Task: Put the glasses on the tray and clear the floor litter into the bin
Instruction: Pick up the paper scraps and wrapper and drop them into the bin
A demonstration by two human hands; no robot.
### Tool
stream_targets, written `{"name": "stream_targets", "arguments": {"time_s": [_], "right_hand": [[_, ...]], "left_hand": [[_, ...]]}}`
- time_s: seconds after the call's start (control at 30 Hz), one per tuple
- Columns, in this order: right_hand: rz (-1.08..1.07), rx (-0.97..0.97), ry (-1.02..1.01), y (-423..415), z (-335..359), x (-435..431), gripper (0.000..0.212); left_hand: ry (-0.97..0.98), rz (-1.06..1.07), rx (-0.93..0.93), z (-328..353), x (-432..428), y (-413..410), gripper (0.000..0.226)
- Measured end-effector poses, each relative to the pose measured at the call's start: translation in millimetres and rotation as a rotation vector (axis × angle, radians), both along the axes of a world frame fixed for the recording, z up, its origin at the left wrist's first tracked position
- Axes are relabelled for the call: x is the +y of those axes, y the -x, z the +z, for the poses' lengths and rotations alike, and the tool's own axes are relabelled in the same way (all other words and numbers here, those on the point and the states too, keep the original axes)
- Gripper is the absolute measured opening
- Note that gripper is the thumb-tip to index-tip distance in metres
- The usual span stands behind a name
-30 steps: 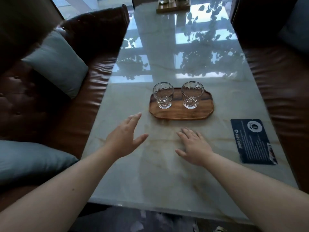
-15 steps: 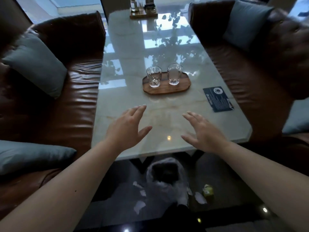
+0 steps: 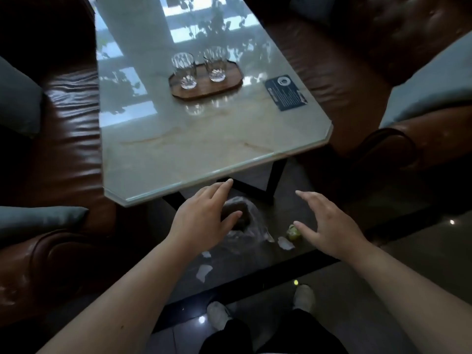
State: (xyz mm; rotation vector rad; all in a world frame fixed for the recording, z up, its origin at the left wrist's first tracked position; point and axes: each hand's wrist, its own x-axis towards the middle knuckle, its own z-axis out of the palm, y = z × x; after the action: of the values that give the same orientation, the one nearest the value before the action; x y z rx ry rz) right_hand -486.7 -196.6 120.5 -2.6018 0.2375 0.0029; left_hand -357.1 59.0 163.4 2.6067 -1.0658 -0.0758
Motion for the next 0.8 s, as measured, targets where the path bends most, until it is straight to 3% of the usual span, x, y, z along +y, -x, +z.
{"name": "stream_targets", "arguments": {"time_s": [0.2,0.43,0.8], "right_hand": [[-0.062,0.125,-0.041,39.2,-62.8,-62.1,0.065],[-0.053,0.277,0.007,69.6,-167.4,-131.9,0.070],[-0.147,0.429,0.000,74.6,-422.1,-151.9,0.071]], "left_hand": [[-0.135,-0.073,0.036,-48.7,-62.5,34.9,0.069],[-0.248,-0.090,0.113,-163.5,-145.8,60.8,0.083],[-0.404,-0.228,0.208,-454.4,-199.1,54.6,0.087]]}}
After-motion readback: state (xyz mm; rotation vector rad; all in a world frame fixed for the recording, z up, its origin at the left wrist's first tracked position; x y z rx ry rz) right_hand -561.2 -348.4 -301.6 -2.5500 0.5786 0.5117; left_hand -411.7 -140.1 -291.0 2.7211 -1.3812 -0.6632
